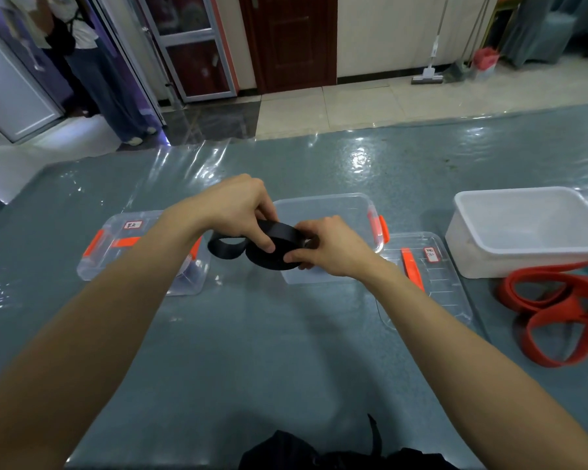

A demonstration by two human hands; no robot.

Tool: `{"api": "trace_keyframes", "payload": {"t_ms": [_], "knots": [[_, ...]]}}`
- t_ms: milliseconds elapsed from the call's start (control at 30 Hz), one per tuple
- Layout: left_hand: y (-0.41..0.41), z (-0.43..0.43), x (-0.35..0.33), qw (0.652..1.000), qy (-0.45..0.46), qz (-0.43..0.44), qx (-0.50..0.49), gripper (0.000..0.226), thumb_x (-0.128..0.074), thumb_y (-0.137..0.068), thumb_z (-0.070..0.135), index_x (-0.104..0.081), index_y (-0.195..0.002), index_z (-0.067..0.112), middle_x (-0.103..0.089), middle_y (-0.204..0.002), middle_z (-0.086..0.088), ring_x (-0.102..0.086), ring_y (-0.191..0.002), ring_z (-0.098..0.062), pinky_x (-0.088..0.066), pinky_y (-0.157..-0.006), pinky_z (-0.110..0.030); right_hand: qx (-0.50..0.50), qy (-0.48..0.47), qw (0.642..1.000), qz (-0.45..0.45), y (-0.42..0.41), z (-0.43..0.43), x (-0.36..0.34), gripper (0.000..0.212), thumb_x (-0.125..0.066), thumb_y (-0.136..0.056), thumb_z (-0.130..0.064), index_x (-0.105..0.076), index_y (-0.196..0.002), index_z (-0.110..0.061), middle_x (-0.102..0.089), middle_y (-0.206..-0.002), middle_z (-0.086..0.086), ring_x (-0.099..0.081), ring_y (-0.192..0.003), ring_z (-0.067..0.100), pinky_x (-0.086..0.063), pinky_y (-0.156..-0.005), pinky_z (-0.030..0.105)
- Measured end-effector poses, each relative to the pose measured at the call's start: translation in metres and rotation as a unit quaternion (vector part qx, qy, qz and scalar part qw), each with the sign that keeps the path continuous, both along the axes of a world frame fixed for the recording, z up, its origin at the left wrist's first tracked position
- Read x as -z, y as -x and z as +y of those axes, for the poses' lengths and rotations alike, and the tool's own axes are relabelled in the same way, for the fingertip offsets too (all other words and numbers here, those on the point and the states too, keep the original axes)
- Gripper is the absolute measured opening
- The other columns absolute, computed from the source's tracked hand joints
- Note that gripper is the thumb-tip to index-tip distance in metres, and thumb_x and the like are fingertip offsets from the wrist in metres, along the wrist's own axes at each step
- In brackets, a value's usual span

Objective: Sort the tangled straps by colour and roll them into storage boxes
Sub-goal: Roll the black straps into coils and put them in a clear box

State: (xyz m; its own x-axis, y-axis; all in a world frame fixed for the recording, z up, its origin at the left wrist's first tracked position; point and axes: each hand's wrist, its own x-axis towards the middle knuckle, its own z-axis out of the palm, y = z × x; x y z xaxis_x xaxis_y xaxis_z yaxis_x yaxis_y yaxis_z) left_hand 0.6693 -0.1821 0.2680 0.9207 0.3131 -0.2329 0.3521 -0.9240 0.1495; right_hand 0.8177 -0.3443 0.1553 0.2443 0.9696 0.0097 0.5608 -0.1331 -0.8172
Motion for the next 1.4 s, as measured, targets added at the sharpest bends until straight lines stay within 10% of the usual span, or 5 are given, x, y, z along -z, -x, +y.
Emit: {"api": "trace_keyframes", "payload": {"t_ms": [333, 567, 1133, 1400], "knots": [[0.012, 0.002, 0.004, 0.991, 0.118, -0.06, -0.031, 0.04, -0.099, -0.073, 0.035, -0.085, -0.11, 0.034, -0.083, -0.093, 0.018, -0.078, -0.091, -0.004, -0.062, -0.091, -0.035, 0.008, -0.041, 0.994, 0.103, -0.007, -0.005, -0.002, 0.022, -0.094, -0.082, -0.027, -0.081, -0.1, -0.024, -0.081, -0.082, 0.001, -0.08, -0.066, 0.024, -0.066, -0.073, 0.04], [0.036, 0.012, 0.041, 0.849, 0.417, -0.29, -0.145, 0.035, -0.084, -0.087, 0.022, -0.065, -0.114, 0.009, -0.084, -0.106, -0.011, -0.08, -0.093, -0.026, -0.063, -0.088, -0.028, 0.033, -0.071, 0.946, 0.314, -0.017, -0.019, 0.002, 0.029, -0.091, -0.085, -0.01, -0.082, -0.113, -0.012, -0.082, -0.102, 0.018, -0.079, -0.076, 0.044, -0.068, -0.072, 0.035], [0.003, -0.019, 0.083, 0.733, 0.412, -0.464, -0.279, 0.02, -0.089, -0.09, 0.026, -0.073, -0.082, 0.017, -0.082, -0.086, -0.008, -0.077, -0.074, -0.016, -0.06, -0.065, -0.024, 0.101, -0.092, 0.875, 0.465, -0.003, -0.018, 0.027, 0.043, -0.092, -0.079, -0.029, -0.079, -0.114, -0.007, -0.08, -0.102, 0.024, -0.079, -0.069, 0.033, -0.065, -0.064, 0.031], [-0.007, -0.024, 0.103, 0.713, 0.458, -0.465, -0.257, 0.021, -0.067, -0.109, 0.026, -0.081, -0.12, 0.016, -0.079, -0.124, -0.01, -0.077, -0.114, -0.02, -0.062, -0.098, -0.034, 0.161, -0.125, 0.833, 0.514, 0.001, -0.018, 0.033, 0.027, -0.079, -0.096, -0.016, -0.077, -0.12, -0.003, -0.079, -0.102, 0.023, -0.078, -0.069, 0.026, -0.065, -0.07, 0.028]]}}
